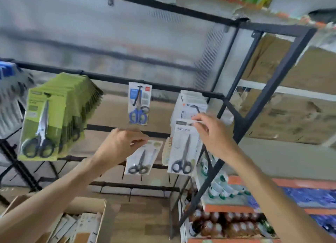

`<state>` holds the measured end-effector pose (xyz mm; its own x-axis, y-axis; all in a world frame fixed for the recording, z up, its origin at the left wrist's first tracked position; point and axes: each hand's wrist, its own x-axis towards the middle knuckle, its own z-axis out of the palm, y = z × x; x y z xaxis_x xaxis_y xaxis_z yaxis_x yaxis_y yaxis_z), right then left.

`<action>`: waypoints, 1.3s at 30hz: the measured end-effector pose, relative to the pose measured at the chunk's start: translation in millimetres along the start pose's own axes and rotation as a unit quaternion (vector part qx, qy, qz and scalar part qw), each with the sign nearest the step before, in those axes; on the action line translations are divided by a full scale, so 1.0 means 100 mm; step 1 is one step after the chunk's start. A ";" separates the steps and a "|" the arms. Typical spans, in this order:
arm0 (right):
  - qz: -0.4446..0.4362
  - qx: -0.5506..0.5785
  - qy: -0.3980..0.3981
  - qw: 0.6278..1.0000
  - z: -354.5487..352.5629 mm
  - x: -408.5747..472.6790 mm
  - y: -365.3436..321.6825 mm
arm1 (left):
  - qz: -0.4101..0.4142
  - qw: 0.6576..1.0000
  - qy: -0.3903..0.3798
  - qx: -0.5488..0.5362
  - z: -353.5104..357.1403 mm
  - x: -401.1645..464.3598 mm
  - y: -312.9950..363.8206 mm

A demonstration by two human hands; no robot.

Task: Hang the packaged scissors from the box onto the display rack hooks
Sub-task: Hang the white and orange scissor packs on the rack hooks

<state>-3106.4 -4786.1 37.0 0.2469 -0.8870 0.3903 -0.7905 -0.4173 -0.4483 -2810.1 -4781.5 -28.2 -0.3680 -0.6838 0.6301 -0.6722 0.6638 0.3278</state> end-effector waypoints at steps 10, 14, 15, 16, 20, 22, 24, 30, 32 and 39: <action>0.047 0.033 0.053 0.997 -0.24 0.35 0.34 | 0.034 0.999 -0.008 0.024 0.09 0.38 0.40; 0.054 0.065 0.015 0.996 -0.21 0.40 0.39 | 0.034 0.999 -0.005 0.035 0.05 0.49 0.48; 0.056 0.075 0.012 0.996 -0.19 0.41 0.42 | 0.036 0.999 -0.005 0.036 0.05 0.52 0.50; 0.057 0.081 0.013 0.995 -0.18 0.43 0.44 | 0.037 0.999 -0.009 0.035 0.05 0.53 0.51; 0.054 0.082 0.037 0.994 -0.09 0.59 0.51 | 0.025 0.999 -0.026 0.026 0.07 0.61 0.55; 0.053 0.079 0.050 0.994 -0.04 0.67 0.55 | 0.008 1.000 -0.023 0.019 0.08 0.64 0.54; 0.049 0.065 0.076 0.994 0.01 0.72 0.57 | -0.001 1.000 -0.018 0.010 0.10 0.66 0.54; 0.032 -0.063 0.192 0.979 -0.02 0.53 0.53 | -0.009 1.000 -0.001 -0.004 0.08 0.62 0.58; -0.023 -0.063 0.190 0.979 -0.05 0.30 0.49 | -0.007 1.000 0.009 -0.006 0.04 0.56 0.63; -0.102 0.128 -0.014 0.986 -0.02 -0.21 0.21 | -0.004 1.000 0.006 -0.006 0.06 0.65 0.78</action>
<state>-3129.5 -4775.9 21.0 0.4052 -0.7830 0.4720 -0.5561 -0.6209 -0.5525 -2890.3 -4776.6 33.9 -0.3550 -0.6861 0.6350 -0.6676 0.6616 0.3416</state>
